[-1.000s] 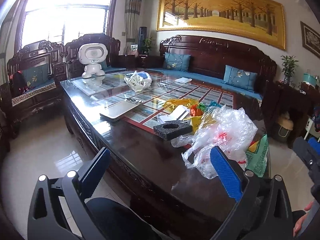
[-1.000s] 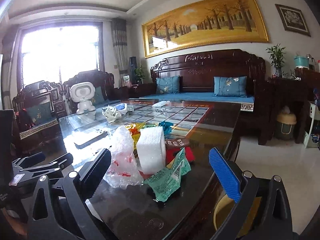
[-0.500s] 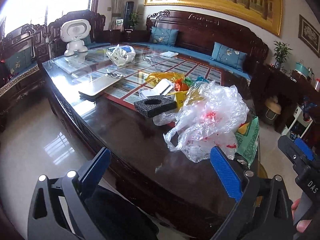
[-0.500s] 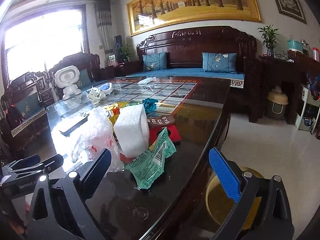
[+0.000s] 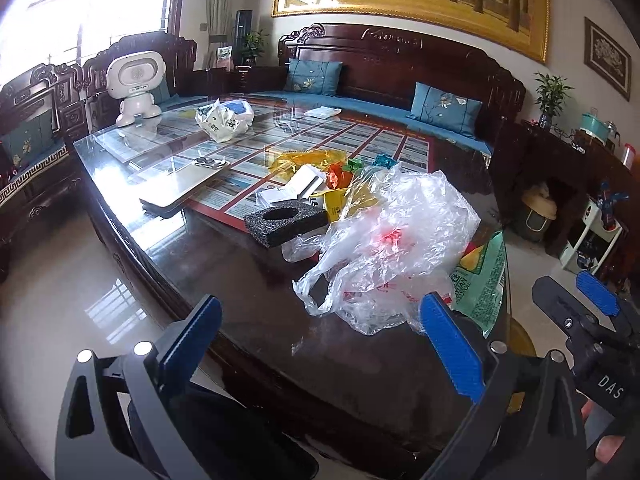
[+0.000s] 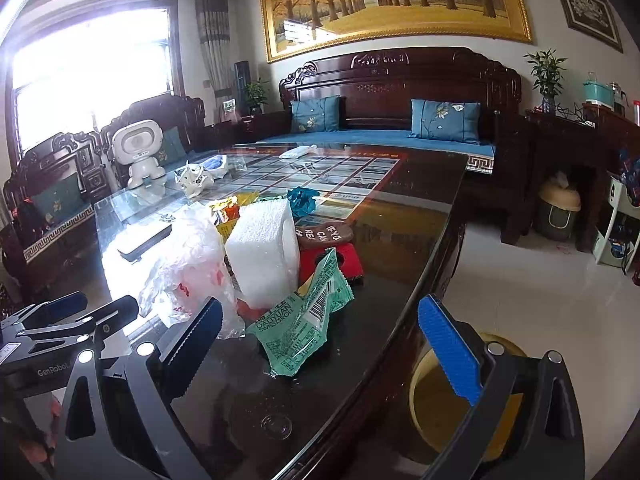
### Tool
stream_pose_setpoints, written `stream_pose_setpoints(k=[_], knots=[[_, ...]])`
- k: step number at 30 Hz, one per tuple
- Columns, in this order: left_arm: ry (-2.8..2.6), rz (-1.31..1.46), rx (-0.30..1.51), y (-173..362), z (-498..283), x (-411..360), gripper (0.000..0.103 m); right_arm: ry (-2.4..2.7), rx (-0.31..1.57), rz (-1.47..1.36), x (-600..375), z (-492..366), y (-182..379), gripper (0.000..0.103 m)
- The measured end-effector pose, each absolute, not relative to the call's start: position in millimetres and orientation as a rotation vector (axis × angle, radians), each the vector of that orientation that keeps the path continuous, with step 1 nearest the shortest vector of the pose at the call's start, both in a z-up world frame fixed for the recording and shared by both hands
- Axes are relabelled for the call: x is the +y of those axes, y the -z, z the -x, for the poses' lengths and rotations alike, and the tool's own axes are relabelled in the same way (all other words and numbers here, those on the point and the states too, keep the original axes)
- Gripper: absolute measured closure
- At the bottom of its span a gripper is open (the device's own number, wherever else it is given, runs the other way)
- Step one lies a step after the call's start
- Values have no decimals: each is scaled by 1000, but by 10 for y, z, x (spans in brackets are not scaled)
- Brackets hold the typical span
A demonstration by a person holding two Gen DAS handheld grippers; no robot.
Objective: Collect trash
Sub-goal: 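Move both tools toward the clear plastic bag and green wrapper on the table, then grasp the clear plastic bag with the left tool while the right tool grasps the green wrapper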
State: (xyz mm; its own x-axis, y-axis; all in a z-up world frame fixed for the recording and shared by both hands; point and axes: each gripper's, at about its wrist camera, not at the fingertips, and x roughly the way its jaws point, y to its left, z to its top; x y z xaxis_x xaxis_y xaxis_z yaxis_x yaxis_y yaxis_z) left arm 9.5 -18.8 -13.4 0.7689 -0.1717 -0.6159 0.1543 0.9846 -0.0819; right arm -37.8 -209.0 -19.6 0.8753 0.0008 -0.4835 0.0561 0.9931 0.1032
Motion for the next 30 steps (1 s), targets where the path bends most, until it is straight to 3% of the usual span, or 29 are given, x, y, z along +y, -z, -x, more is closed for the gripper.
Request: stream_pose_setpoints(k=[15,29,30], knots=[[248,37,639,1,-344,-371,4,48,499,-162,-2269,348,239,8],[244,-60,673,195,-689,-655,4,19,553,-195,-2292,160,352,8],[240,-49,675,200,-701,-624,7,18,553,-193,-2290,159,353,8]])
